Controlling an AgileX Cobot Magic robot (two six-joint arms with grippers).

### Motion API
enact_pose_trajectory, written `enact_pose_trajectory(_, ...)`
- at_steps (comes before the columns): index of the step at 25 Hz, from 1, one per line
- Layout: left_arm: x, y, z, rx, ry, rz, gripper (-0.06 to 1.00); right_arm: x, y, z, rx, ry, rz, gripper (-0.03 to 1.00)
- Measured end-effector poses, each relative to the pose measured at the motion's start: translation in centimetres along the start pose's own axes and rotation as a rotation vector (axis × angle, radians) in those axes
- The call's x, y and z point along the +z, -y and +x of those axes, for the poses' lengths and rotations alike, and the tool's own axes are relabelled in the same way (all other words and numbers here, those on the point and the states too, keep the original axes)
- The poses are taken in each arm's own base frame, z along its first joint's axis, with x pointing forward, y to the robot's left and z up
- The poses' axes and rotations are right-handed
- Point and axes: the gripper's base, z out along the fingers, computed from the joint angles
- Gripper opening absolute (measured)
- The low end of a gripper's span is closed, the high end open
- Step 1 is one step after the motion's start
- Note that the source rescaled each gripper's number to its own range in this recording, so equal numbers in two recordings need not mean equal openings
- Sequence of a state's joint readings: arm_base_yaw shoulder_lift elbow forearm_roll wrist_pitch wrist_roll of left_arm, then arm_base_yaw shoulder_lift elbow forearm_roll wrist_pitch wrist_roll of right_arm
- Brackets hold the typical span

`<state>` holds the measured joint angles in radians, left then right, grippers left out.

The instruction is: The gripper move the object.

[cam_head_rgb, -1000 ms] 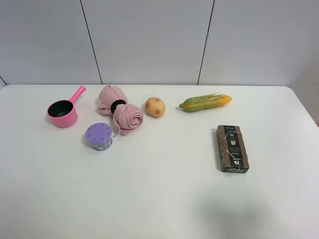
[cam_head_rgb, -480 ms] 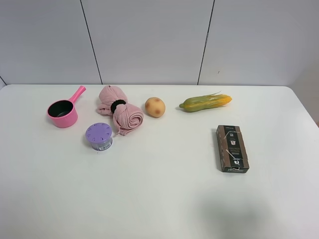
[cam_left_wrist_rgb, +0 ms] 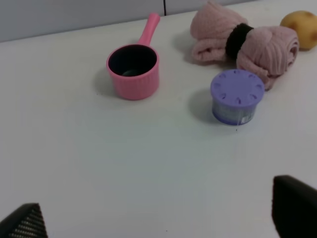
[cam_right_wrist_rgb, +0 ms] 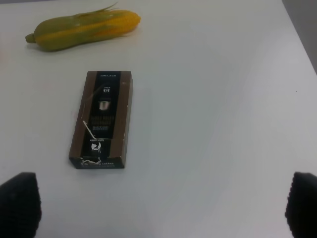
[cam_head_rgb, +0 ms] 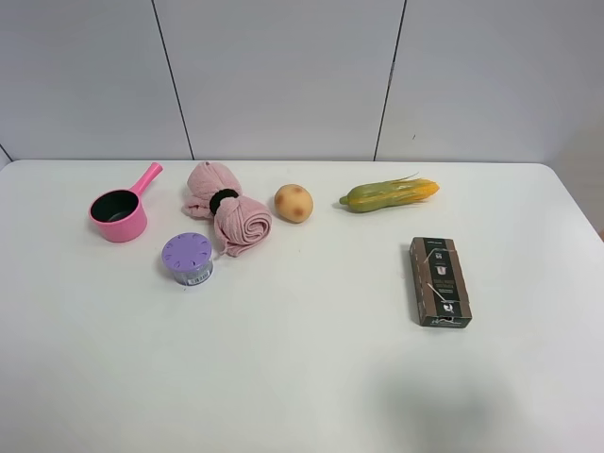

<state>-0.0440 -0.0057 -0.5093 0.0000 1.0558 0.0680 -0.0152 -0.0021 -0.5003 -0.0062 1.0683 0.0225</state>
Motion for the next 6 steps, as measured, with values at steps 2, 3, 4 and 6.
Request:
enact_pose_trajectory(2,0.0,0.0,0.0,0.0,0.0,0.0,1.0,0.0,0.0,0.0,0.0,0.0,0.0,1.0)
enact_pose_trajectory(3,0.0,0.0,0.0,0.0,0.0,0.0,1.0,0.0,0.0,0.0,0.0,0.0,0.0,1.0)
enact_pose_trajectory(4,0.0,0.0,0.0,0.0,0.0,0.0,1.0,0.0,0.0,0.0,0.0,0.0,0.0,1.0)
enact_pose_trajectory(6,0.0,0.0,0.0,0.0,0.0,0.0,1.0,0.0,0.0,0.0,0.0,0.0,0.0,1.0)
